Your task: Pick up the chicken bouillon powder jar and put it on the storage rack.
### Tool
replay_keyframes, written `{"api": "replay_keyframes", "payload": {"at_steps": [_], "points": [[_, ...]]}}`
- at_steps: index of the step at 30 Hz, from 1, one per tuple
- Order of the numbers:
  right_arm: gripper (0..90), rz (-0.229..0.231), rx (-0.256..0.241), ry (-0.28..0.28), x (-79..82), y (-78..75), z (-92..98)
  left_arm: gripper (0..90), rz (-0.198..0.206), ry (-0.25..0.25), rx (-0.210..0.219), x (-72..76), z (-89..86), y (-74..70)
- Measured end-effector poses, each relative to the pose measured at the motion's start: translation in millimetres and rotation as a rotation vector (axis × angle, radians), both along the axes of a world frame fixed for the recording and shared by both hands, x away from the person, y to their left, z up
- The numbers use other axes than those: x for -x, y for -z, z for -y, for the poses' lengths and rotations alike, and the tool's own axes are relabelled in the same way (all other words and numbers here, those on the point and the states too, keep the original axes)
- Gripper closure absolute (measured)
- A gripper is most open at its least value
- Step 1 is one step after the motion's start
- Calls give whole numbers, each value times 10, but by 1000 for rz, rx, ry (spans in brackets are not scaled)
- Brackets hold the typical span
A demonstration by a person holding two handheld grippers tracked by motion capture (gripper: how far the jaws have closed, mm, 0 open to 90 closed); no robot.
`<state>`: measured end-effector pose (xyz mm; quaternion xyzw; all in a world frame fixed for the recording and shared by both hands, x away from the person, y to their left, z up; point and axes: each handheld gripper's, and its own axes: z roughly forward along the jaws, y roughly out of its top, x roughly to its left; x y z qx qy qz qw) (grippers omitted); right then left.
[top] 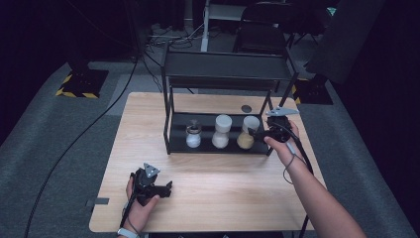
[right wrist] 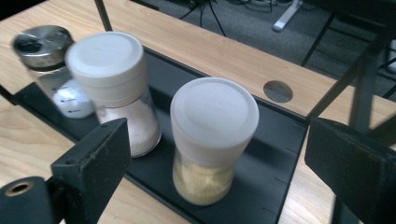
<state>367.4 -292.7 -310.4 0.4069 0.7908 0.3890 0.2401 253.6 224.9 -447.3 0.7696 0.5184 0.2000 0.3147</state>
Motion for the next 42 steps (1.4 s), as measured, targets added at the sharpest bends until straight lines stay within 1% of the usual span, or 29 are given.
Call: {"api": "replay_keyframes", "payload": {"at_steps": [6,10,13,20,23,32,36,42], "points": [[67,15,-28,-7,238,-23,113,5,0,2,-1,6,0,-1],[67,10,-40,-16,354,-17,184,3,-1,-6,-2,-3,18,-2],[66,4,-62,-16,439,4,249,3,0,-5,-2,-5,19,-1],[61,16,-61,-23,644,40,354,3,0,-5,-2,-5,19,-1],[60,16,-55,-23,703,39,374,3,0,-6,-2,-5,19,-1],[58,18,-61,-21,875,89,447,3,0,-6,-2,-5,19,-1],[58,11,-66,-19,930,138,467,3,0,-4,-2,-6,16,-1],[55,-2,-75,-11,990,267,497,4,-1,-4,-1,-5,14,-1]]}}
